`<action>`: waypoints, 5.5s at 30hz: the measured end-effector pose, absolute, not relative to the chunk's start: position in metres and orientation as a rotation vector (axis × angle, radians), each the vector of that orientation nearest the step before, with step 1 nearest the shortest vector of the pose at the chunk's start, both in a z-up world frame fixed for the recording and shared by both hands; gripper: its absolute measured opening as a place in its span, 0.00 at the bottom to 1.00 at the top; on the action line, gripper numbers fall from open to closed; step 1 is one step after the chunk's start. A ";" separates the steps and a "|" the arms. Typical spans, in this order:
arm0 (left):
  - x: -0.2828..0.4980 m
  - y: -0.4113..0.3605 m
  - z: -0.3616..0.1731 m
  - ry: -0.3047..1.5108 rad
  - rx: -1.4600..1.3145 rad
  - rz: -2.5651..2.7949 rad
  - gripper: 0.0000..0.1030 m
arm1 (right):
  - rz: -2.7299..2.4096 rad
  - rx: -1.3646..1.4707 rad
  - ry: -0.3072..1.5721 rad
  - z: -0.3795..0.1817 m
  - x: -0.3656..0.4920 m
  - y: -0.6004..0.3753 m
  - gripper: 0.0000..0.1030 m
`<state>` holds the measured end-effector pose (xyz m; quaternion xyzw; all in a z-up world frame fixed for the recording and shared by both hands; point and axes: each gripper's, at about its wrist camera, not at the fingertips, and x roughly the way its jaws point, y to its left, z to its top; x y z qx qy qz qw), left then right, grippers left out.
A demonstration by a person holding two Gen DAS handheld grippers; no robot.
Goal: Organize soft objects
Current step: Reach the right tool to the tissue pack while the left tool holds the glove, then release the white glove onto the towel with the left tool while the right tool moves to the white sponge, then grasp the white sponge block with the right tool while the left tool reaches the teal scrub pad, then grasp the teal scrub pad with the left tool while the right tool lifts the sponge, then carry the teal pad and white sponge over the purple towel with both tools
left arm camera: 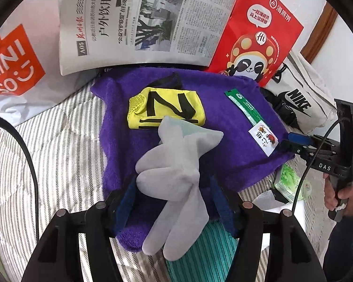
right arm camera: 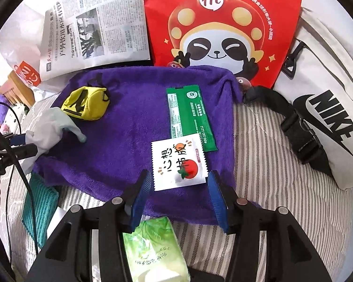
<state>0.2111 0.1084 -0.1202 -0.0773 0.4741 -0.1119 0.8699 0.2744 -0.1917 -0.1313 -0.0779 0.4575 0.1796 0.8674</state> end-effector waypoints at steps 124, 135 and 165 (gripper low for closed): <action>0.082 0.106 -0.157 1.009 -0.245 -0.184 0.73 | 0.623 0.033 0.866 -0.117 0.144 -0.155 0.45; 0.117 0.050 -0.165 1.038 -0.142 -0.096 0.87 | 0.494 0.093 0.840 -0.121 0.125 -0.239 0.46; 0.112 0.031 -0.167 1.003 -0.068 -0.064 0.83 | 0.443 0.176 0.854 -0.143 0.119 -0.281 0.47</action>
